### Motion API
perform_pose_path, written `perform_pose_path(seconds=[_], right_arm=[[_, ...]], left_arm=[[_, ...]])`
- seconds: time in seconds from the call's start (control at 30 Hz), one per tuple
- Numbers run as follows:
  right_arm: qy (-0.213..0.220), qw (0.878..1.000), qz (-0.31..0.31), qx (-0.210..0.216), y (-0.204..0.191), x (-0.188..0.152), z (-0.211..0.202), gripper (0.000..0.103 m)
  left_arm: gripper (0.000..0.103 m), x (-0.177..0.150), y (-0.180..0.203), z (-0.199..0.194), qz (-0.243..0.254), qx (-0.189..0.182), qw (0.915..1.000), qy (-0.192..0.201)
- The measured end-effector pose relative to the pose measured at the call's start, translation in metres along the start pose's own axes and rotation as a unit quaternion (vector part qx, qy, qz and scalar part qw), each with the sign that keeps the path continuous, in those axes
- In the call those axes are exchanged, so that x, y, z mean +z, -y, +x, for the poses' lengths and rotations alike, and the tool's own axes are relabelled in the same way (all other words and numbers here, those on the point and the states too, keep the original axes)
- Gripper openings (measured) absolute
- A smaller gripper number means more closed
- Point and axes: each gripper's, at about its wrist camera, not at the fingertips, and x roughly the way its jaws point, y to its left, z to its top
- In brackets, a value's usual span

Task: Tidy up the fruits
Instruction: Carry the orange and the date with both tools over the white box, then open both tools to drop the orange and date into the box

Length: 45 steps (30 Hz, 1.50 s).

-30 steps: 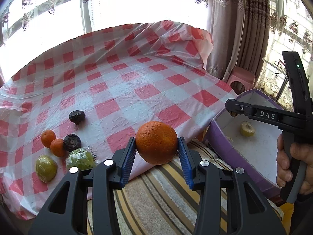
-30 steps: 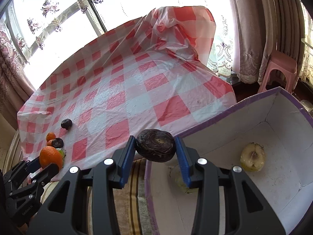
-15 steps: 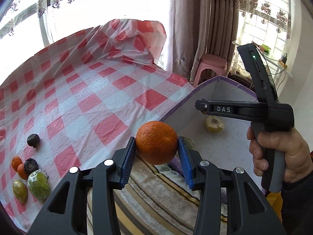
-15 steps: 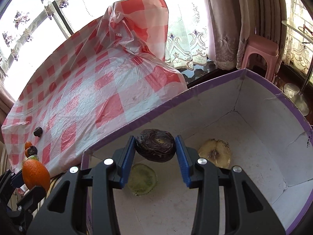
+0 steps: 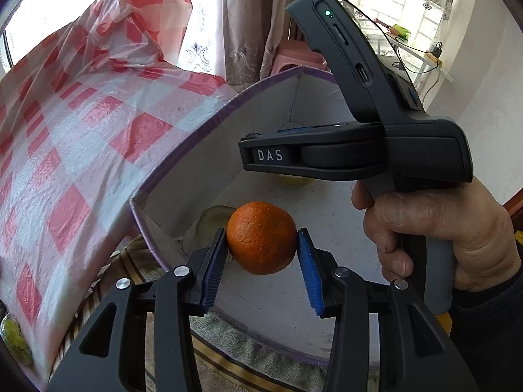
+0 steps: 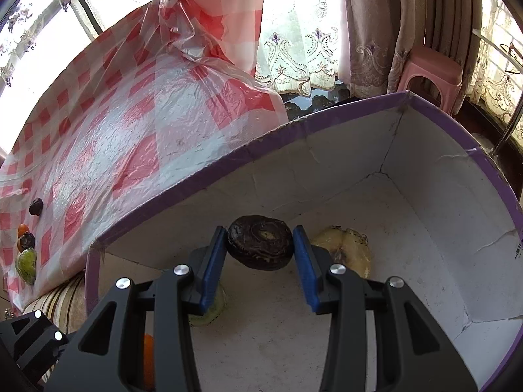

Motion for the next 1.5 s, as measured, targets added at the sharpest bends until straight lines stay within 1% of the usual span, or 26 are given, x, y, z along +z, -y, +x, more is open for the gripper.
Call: perform_pose_path(seconds=[0.03,0.1,0.13,0.2,0.27,0.37,0.6,0.9,1.03,1.1,1.2,1.3,1.33,1.37,1.43,1.5], right_arm=[[-0.002,1.0,-0.004,-0.003,0.0,0.0,0.001,0.042],[-0.01,1.0,-0.011,-0.004,0.0,0.001,0.005,0.042],[-0.013,1.0,-0.014,-0.005,-0.001,0.001,0.006,0.042],[-0.016,1.0,-0.015,-0.007,0.0,0.001,0.008,0.042],[-0.019,1.0,-0.017,-0.013,0.0,0.001,0.01,0.042],[-0.026,0.999,-0.018,-0.015,0.001,0.0,0.013,0.042],[-0.043,0.999,-0.011,-0.022,0.005,0.0,0.023,0.042],[-0.051,0.998,-0.012,-0.032,0.005,0.0,0.033,0.043],[-0.051,0.998,-0.007,-0.038,0.009,0.0,0.033,0.043],[-0.052,0.998,-0.008,-0.038,0.008,-0.002,0.034,0.043],[-0.049,0.998,-0.008,-0.038,0.008,-0.002,0.033,0.049],[-0.048,0.998,-0.006,-0.039,0.01,-0.001,0.033,0.05],[-0.048,0.998,-0.006,-0.04,0.01,-0.001,0.033,0.052],[-0.048,0.998,-0.007,-0.04,0.01,-0.001,0.033,0.057],[-0.045,0.998,-0.006,-0.042,0.011,-0.001,0.031,0.061],[-0.041,0.998,-0.002,-0.044,0.013,0.0,0.029,0.063]], left_arm=[[0.042,0.001,0.0,0.006,0.001,-0.004,0.9999,-0.01],[0.042,0.005,-0.001,0.019,0.001,-0.024,0.9992,-0.033],[0.042,0.006,-0.002,0.025,-0.003,-0.026,0.9988,-0.042],[0.042,0.009,-0.002,0.035,0.001,-0.018,0.9982,-0.058],[0.042,0.013,-0.001,0.039,0.004,-0.008,0.9981,-0.062],[0.042,0.019,-0.004,0.047,0.007,0.022,0.9974,-0.068],[0.042,0.029,-0.01,0.059,0.034,0.065,0.995,-0.068],[0.042,0.046,-0.018,0.075,0.051,0.114,0.9905,-0.059],[0.043,0.05,-0.02,0.076,0.057,0.111,0.9908,-0.052],[0.049,0.049,-0.021,0.073,0.06,0.111,0.9908,-0.051],[0.049,0.047,-0.023,0.071,0.057,0.109,0.9913,-0.048],[0.049,0.049,-0.024,0.072,0.055,0.108,0.9916,-0.045],[0.049,0.049,-0.024,0.071,0.054,0.107,0.9918,-0.045],[0.049,0.046,-0.023,0.07,0.054,0.107,0.9919,-0.044],[0.05,0.044,-0.023,0.068,0.052,0.106,0.9922,-0.04],[0.05,0.042,-0.021,0.065,0.051,0.105,0.9926,-0.035]])
